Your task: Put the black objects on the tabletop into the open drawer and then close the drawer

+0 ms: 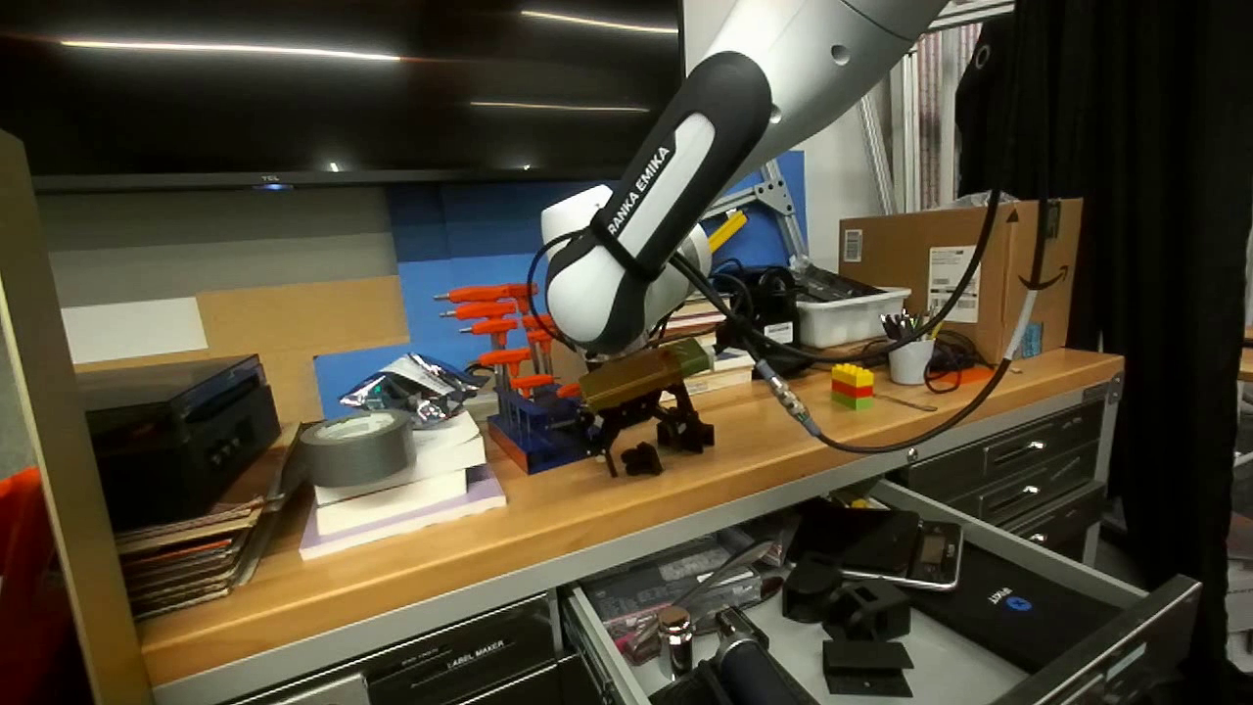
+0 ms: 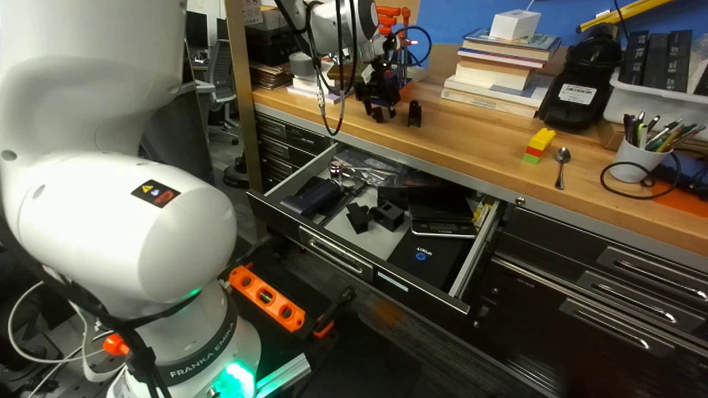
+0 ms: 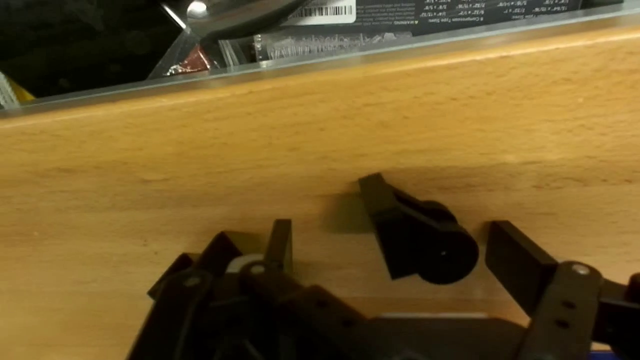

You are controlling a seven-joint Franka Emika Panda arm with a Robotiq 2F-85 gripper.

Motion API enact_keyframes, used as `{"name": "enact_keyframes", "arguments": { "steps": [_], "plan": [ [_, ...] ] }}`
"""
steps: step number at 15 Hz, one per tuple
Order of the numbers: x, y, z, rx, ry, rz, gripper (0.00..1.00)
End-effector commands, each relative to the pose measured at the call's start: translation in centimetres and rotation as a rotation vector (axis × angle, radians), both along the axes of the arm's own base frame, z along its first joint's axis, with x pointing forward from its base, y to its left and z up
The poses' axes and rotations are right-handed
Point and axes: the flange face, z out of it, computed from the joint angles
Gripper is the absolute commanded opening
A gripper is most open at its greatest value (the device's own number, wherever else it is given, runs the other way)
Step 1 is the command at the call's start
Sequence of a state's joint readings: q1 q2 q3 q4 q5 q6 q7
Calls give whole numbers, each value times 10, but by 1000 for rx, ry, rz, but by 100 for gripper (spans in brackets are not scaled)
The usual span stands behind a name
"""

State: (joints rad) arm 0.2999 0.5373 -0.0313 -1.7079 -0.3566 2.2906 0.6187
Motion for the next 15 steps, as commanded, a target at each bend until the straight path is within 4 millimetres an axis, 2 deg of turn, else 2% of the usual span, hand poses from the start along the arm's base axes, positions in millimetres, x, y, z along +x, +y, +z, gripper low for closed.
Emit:
{"name": "enact_keyframes", "arguments": {
  "steps": [1, 2, 5, 9, 11, 13, 15],
  "plan": [
    [9, -6, 3, 14, 35, -46, 75],
    [9, -7, 1, 19, 45, -53, 74],
    [9, -3, 3, 37, 52, -63, 49],
    [9, 1, 5, 50, 62, -67, 21],
    [5, -2, 6, 39, 76, -72, 25],
    [-1, -11, 9, 35, 90, -74, 25],
    [-11, -32, 18, 65, 126, -81, 25]
  ]
}}
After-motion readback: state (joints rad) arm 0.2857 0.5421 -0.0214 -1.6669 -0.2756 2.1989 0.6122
